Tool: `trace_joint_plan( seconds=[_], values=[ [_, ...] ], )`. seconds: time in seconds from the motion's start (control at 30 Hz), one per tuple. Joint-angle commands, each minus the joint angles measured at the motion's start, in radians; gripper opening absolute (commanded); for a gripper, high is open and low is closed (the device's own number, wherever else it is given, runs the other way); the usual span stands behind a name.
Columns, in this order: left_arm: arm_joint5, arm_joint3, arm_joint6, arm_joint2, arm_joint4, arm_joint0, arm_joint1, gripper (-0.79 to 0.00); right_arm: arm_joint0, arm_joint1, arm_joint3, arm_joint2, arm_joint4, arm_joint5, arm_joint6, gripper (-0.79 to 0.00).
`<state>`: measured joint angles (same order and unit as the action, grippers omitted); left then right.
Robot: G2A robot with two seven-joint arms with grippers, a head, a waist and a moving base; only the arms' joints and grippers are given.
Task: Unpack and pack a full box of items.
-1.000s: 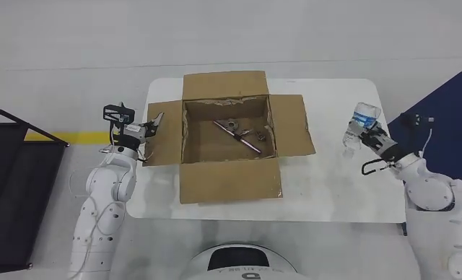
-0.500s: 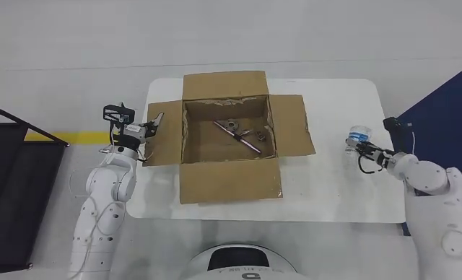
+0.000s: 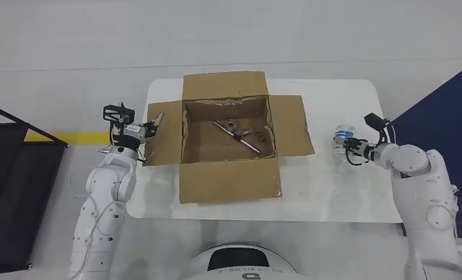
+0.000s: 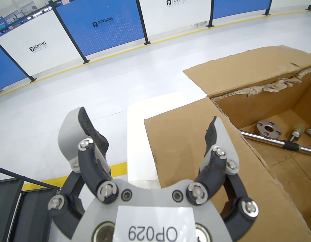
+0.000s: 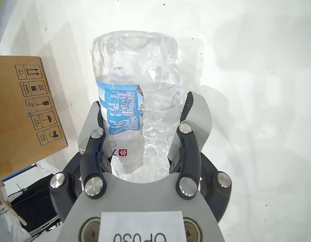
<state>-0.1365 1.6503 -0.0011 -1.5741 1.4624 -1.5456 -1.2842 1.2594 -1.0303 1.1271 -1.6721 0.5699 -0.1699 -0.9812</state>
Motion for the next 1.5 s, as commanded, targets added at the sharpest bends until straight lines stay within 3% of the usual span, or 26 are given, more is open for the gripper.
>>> trace_joint_plan(
  seconds=[0.0,0.17,0.37,0.57,1.03,1.1,1.2,1.33,1.47],
  values=[
    [0.000,0.000,0.000,0.000,0.000,0.000,0.000,0.000,0.007,0.002,0.024,-0.007,0.002,0.014,0.013,0.000],
    [0.000,0.000,0.000,0.000,0.000,0.000,0.000,0.000,0.075,0.010,0.160,-0.048,0.002,0.058,0.047,0.000],
    [0.000,0.000,0.000,0.000,0.000,0.000,0.000,0.000,0.219,0.012,0.430,-0.126,-0.025,0.101,0.149,0.000],
    [0.000,0.000,0.000,0.000,0.000,0.000,0.000,0.000,0.328,0.002,0.689,-0.140,-0.123,-0.045,0.319,0.000],
    [0.000,0.000,0.000,0.000,0.000,0.000,0.000,0.000,0.326,0.001,0.709,-0.126,-0.143,-0.076,0.321,0.000],
    [0.000,0.000,0.000,0.000,0.000,0.000,0.000,0.000,0.304,-0.002,0.734,-0.073,-0.170,-0.142,0.322,0.000],
    [0.000,0.000,0.000,0.000,0.000,0.000,0.000,0.000,0.215,0.001,0.802,0.036,-0.068,-0.178,0.237,0.000],
    [0.000,0.000,0.000,0.000,0.000,0.000,0.000,0.000,0.032,-0.007,0.821,0.260,0.029,-0.203,0.099,0.000],
    [0.000,0.000,0.000,0.000,0.000,0.000,0.000,0.000,-0.164,-0.039,0.750,0.538,0.128,-0.177,0.002,0.000]
  ],
)
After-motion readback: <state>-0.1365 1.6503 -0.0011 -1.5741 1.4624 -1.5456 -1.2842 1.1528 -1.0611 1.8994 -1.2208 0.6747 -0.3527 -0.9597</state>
